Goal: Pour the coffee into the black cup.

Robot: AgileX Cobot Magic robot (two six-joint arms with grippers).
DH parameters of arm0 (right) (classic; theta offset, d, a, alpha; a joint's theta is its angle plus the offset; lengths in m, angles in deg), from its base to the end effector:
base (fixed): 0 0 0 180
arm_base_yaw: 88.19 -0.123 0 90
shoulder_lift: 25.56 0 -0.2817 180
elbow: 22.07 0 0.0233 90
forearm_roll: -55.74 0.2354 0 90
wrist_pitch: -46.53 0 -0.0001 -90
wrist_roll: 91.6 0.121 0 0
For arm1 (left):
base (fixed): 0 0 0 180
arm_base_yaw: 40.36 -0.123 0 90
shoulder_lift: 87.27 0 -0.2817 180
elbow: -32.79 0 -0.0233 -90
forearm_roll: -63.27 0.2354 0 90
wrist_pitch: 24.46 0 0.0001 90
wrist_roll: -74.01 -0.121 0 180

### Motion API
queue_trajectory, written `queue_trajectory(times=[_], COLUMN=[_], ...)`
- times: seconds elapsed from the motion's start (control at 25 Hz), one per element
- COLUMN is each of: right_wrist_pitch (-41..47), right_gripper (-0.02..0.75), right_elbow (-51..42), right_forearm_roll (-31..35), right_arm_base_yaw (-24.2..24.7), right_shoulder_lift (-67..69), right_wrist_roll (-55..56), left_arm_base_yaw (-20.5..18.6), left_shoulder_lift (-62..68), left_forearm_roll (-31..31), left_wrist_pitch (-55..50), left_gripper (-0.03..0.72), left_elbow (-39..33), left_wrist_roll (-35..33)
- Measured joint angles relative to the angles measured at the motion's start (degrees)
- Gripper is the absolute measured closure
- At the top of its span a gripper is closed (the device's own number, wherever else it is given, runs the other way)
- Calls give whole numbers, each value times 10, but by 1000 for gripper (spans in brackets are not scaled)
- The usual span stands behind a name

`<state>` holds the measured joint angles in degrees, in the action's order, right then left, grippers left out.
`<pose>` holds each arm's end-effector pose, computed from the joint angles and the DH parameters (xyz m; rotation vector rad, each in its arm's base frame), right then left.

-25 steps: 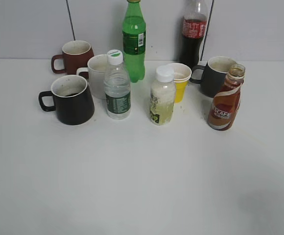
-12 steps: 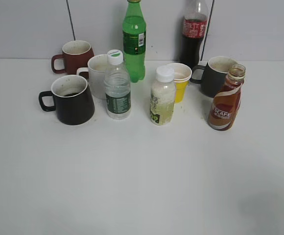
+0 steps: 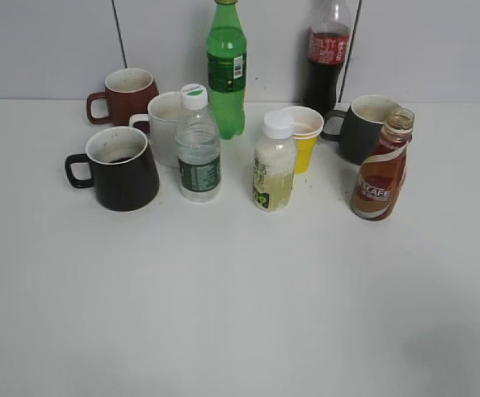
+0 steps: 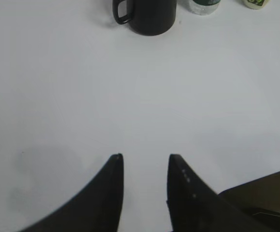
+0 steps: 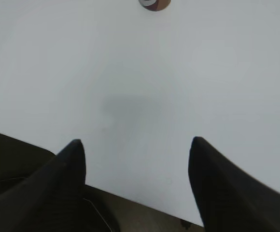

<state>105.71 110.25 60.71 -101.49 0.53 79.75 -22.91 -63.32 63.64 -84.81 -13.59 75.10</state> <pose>0.0514 0.0214 0.2529 -0.4282 2.2811 0.1499 0.0461 -0.0138 0.2596 0.3260 2.2626 -0.1611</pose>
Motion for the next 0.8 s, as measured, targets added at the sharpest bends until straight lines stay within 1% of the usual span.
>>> queue_trajectory(times=[0.12, 0.24, 0.28, 0.36, 0.48, 0.6, 0.8], right_wrist_pitch=[0, 1, 1, 1, 1, 1, 2], right_gripper=[237, 237, 237, 237, 237, 237, 237], right_elbow=[0, 0, 0, 0, 0, 0, 0], right_forearm_roll=[0, 1, 1, 1, 1, 2, 2], right_arm_base_yaw=[6, 40, 59, 84, 98, 99, 99], right_shoulder_lift=[0, -2, -2, -10, -43, -99, -178], right_wrist_roll=[0, 0, 0, 0, 0, 0, 0], left_arm_base_yaw=[-28, -67, -80, -99, -122, -134, -135], left_shoulder_lift=[-18, -48, -61, -84, -113, -132, -163], left_forearm_roll=[0, 0, 0, 0, -1, -1, -1], left_wrist_pitch=[1, 1, 1, 1, 1, 0, 0], left_gripper=[447, 447, 447, 447, 447, 447, 447], left_elbow=[0, 0, 0, 0, 0, 0, 0], left_wrist_roll=[0, 0, 0, 0, 0, 0, 0])
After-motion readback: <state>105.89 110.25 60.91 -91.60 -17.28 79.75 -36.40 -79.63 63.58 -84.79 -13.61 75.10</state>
